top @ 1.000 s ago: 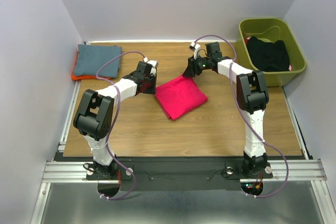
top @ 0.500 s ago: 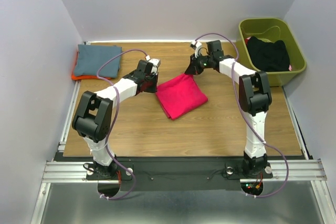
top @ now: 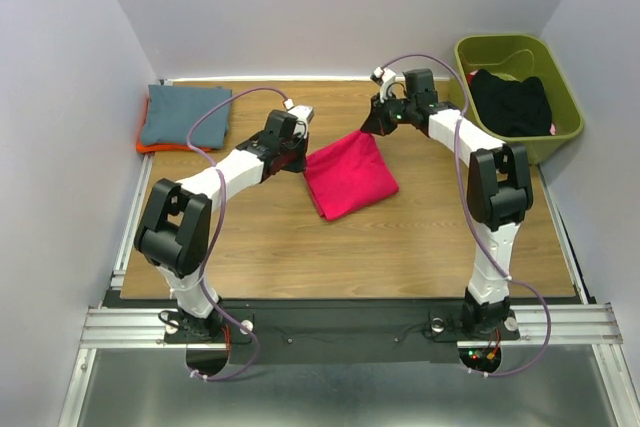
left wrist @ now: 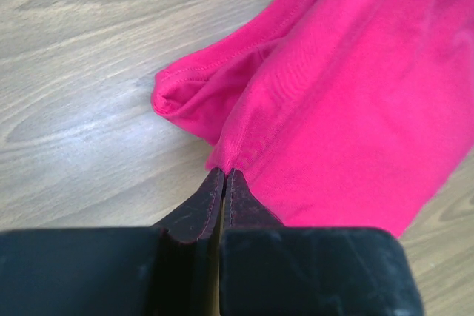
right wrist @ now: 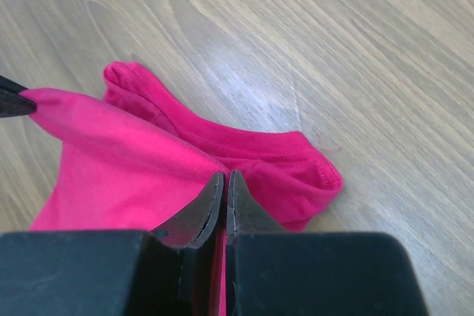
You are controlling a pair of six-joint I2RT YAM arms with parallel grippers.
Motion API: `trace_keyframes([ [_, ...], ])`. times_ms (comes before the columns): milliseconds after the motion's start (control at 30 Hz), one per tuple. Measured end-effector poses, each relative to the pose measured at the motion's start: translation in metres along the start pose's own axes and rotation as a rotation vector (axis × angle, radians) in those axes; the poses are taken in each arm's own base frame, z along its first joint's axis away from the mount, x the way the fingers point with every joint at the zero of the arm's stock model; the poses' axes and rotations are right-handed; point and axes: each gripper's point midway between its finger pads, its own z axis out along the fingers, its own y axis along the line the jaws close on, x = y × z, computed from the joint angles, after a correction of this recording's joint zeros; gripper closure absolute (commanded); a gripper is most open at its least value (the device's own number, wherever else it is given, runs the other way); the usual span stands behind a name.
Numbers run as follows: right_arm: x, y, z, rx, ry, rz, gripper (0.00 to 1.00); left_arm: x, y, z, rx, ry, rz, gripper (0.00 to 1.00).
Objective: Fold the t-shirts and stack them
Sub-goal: Fold the tshirt
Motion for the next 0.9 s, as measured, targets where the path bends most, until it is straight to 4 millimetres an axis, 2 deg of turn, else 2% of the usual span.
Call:
trace_keyframes([
  [100, 0.01, -0.008, 0.005, 0.012, 0.017, 0.016, 0.98, 0.004, 0.005, 0.012, -0.021, 0.013, -0.004, 1.0],
  [200, 0.027, -0.017, 0.015, 0.025, 0.048, 0.043, 0.93, 0.011, 0.011, 0.025, -0.051, 0.033, -0.006, 0.94],
  [300, 0.041, -0.025, 0.022, 0.045, 0.076, 0.071, 0.8, 0.013, 0.017, 0.036, -0.081, 0.044, -0.006, 0.9],
  [333, 0.044, -0.029, 0.025, 0.059, 0.086, 0.086, 0.68, 0.011, 0.019, 0.04, -0.092, 0.042, -0.007, 0.77],
  [367, 0.045, -0.033, 0.026, 0.078, 0.09, 0.096, 0.64, 0.01, 0.02, 0.042, -0.097, 0.041, -0.007, 0.68],
  [400, 0.045, -0.036, 0.026, 0.095, 0.091, 0.104, 0.58, 0.002, 0.021, 0.045, -0.109, 0.027, -0.009, 0.47],
  [433, 0.043, -0.039, 0.026, 0.116, 0.091, 0.116, 0.56, 0.0, 0.022, 0.047, -0.112, 0.024, -0.007, 0.36],
  [467, 0.039, -0.04, 0.025, 0.123, 0.084, 0.12, 0.56, -0.005, 0.022, 0.047, -0.122, 0.013, -0.015, 0.28],
  [533, 0.025, -0.047, 0.023, 0.169, 0.058, 0.136, 0.55, -0.015, 0.022, 0.047, -0.129, -0.009, -0.018, 0.18],
  [633, 0.009, -0.049, 0.017, 0.213, 0.023, 0.189, 0.53, -0.029, 0.02, 0.042, -0.13, -0.043, -0.041, 0.18],
  [733, -0.009, -0.04, 0.008, 0.214, -0.023, 0.259, 0.53, -0.038, 0.016, 0.03, -0.127, -0.068, -0.079, 0.19],
  [800, -0.019, -0.031, 0.003, 0.193, -0.056, 0.296, 0.53, -0.05, 0.011, 0.016, -0.113, -0.107, -0.107, 0.28],
  [900, -0.032, -0.011, -0.002, 0.12, -0.117, 0.373, 0.52, -0.071, -0.003, -0.007, -0.047, -0.181, -0.146, 0.47],
])
